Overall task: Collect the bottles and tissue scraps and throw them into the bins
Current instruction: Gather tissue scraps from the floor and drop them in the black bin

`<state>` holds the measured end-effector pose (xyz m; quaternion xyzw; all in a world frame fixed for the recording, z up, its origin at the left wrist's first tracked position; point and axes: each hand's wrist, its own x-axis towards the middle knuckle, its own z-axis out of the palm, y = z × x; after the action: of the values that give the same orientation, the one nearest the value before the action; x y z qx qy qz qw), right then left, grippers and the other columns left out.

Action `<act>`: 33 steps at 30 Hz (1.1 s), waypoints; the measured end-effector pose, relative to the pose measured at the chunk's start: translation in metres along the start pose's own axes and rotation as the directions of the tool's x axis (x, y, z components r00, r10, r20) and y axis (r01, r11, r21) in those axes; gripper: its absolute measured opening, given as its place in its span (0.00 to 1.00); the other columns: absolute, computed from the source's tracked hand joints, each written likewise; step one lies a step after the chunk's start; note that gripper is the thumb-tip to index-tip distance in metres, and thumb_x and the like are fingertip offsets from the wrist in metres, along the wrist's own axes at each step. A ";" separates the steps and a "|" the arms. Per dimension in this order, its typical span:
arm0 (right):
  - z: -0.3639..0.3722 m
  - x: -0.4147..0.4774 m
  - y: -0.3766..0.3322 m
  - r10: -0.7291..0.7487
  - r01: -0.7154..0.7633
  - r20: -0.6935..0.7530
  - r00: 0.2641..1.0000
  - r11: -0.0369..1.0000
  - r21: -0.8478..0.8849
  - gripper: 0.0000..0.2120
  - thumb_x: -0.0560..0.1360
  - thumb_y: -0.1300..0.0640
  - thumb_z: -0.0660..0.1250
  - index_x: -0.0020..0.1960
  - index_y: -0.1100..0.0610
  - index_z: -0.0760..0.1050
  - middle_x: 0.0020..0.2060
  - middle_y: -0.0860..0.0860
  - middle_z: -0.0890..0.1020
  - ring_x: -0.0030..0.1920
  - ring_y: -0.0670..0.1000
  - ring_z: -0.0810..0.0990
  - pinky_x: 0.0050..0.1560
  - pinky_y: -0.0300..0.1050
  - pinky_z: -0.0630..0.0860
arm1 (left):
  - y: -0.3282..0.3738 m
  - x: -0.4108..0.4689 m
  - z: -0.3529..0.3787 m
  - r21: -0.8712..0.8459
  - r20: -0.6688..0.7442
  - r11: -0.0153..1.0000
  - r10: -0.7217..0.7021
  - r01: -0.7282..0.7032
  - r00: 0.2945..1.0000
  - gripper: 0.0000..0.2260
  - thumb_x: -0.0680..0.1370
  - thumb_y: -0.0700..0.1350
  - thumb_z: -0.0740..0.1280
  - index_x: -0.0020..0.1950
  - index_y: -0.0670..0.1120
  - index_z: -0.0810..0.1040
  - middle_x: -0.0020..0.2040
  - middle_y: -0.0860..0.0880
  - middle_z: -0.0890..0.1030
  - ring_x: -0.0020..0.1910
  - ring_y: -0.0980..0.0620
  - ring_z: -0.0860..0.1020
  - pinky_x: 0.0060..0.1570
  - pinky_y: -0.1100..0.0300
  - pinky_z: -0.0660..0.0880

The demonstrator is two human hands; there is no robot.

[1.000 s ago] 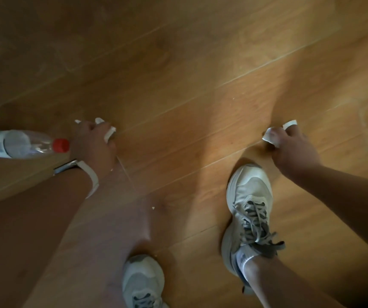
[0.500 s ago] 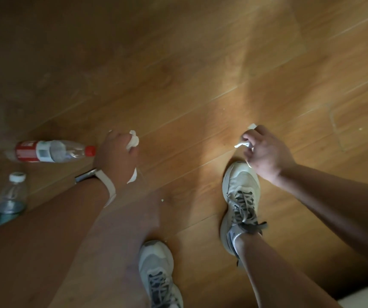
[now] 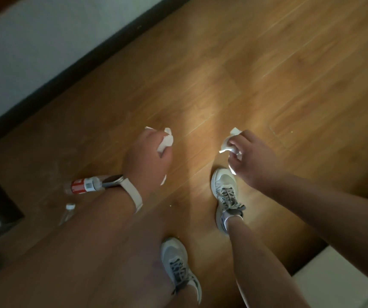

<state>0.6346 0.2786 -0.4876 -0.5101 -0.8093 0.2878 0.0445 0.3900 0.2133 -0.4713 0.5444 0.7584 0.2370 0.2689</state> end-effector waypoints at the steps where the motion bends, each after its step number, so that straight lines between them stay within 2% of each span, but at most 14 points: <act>1: -0.015 -0.006 -0.010 0.017 -0.018 -0.010 1.000 1.000 -0.002 0.11 0.72 0.62 0.67 0.54 0.53 0.77 0.47 0.46 0.73 0.39 0.50 0.73 0.36 0.46 0.73 | 0.017 -0.005 -0.010 -0.019 -0.014 1.000 0.005 -0.005 1.000 0.04 0.76 0.42 0.67 0.46 0.42 0.79 0.47 0.47 0.78 0.43 0.46 0.77 0.42 0.51 0.75; 4: -0.064 -0.024 -0.041 0.012 -0.013 -0.023 1.000 1.000 -0.021 0.12 0.72 0.62 0.67 0.55 0.54 0.78 0.49 0.50 0.76 0.42 0.52 0.75 0.37 0.44 0.69 | 0.070 -0.026 -0.041 -0.108 -0.001 0.992 -0.062 0.062 0.998 0.03 0.76 0.42 0.67 0.45 0.43 0.78 0.44 0.49 0.77 0.41 0.50 0.75 0.41 0.50 0.76; 7: -0.121 -0.041 -0.075 0.014 -0.014 -0.083 0.996 1.000 0.001 0.12 0.72 0.61 0.67 0.54 0.54 0.77 0.48 0.50 0.76 0.42 0.57 0.78 0.38 0.51 0.76 | 0.121 -0.048 -0.076 -0.195 0.018 0.977 -0.083 0.085 0.996 0.03 0.75 0.41 0.68 0.46 0.43 0.78 0.44 0.49 0.77 0.42 0.51 0.76 0.42 0.50 0.77; 9: -0.160 -0.057 -0.097 0.039 -0.038 -0.126 0.991 0.999 0.012 0.11 0.71 0.61 0.68 0.53 0.54 0.77 0.48 0.50 0.77 0.41 0.56 0.78 0.37 0.53 0.77 | 0.150 -0.064 -0.101 -0.222 0.010 0.972 -0.074 0.074 0.997 0.03 0.74 0.41 0.69 0.47 0.43 0.78 0.44 0.50 0.77 0.42 0.52 0.76 0.41 0.53 0.76; 15: -0.270 -0.103 -0.145 0.104 -0.095 -0.210 0.972 0.994 0.052 0.11 0.72 0.61 0.69 0.53 0.52 0.79 0.47 0.46 0.76 0.42 0.51 0.76 0.38 0.45 0.72 | 0.227 -0.086 -0.180 -0.247 -0.010 0.967 -0.068 0.063 0.998 0.05 0.74 0.40 0.69 0.48 0.49 0.77 0.45 0.55 0.76 0.43 0.58 0.75 0.40 0.66 0.73; 17: -0.298 -0.117 -0.155 0.137 -0.121 -0.227 0.964 0.989 0.083 0.10 0.73 0.61 0.68 0.53 0.53 0.78 0.48 0.47 0.76 0.44 0.51 0.76 0.39 0.47 0.74 | 0.256 -0.087 -0.201 -0.230 -0.012 0.972 -0.052 0.048 0.999 0.05 0.74 0.40 0.69 0.46 0.49 0.76 0.45 0.55 0.76 0.43 0.58 0.75 0.42 0.61 0.75; 20: -0.330 -0.129 -0.168 0.173 -0.142 -0.250 0.953 0.980 0.136 0.10 0.73 0.61 0.68 0.53 0.53 0.78 0.46 0.44 0.73 0.43 0.51 0.77 0.40 0.47 0.74 | 0.301 -0.086 -0.222 -0.201 -0.022 0.979 0.012 -0.016 1.000 0.01 0.75 0.39 0.68 0.45 0.43 0.77 0.44 0.51 0.77 0.42 0.54 0.75 0.43 0.52 0.77; 23: -0.362 -0.133 -0.174 0.172 -0.118 -0.288 0.942 0.974 0.194 0.10 0.72 0.61 0.68 0.52 0.51 0.79 0.46 0.40 0.72 0.44 0.50 0.77 0.40 0.48 0.75 | 0.344 -0.078 -0.234 -0.187 -0.008 0.980 0.062 -0.062 0.998 0.02 0.75 0.40 0.69 0.46 0.44 0.77 0.44 0.52 0.77 0.42 0.53 0.76 0.41 0.54 0.77; 27: -0.411 -0.128 -0.162 0.175 -0.100 -0.304 0.937 0.963 0.250 0.10 0.73 0.60 0.66 0.53 0.50 0.78 0.47 0.39 0.72 0.47 0.47 0.75 0.42 0.45 0.73 | 0.407 -0.060 -0.243 -0.158 0.046 0.984 0.089 -0.080 0.995 0.07 0.76 0.44 0.69 0.50 0.52 0.74 0.44 0.59 0.74 0.42 0.55 0.75 0.35 0.69 0.72; 33: -0.504 -0.125 -0.113 0.164 -0.073 -0.351 0.922 0.963 0.260 0.11 0.74 0.60 0.65 0.54 0.47 0.77 0.47 0.40 0.72 0.45 0.42 0.72 0.41 0.38 0.70 | 0.504 -0.022 -0.233 -0.107 0.030 0.990 0.100 -0.096 0.995 0.08 0.77 0.47 0.69 0.53 0.55 0.71 0.46 0.57 0.74 0.43 0.59 0.75 0.36 0.73 0.68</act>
<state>0.7877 0.3488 0.0164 -0.5941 -0.7128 0.2852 0.2400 0.5924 0.3258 0.0338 0.5701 0.7122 0.2800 0.2989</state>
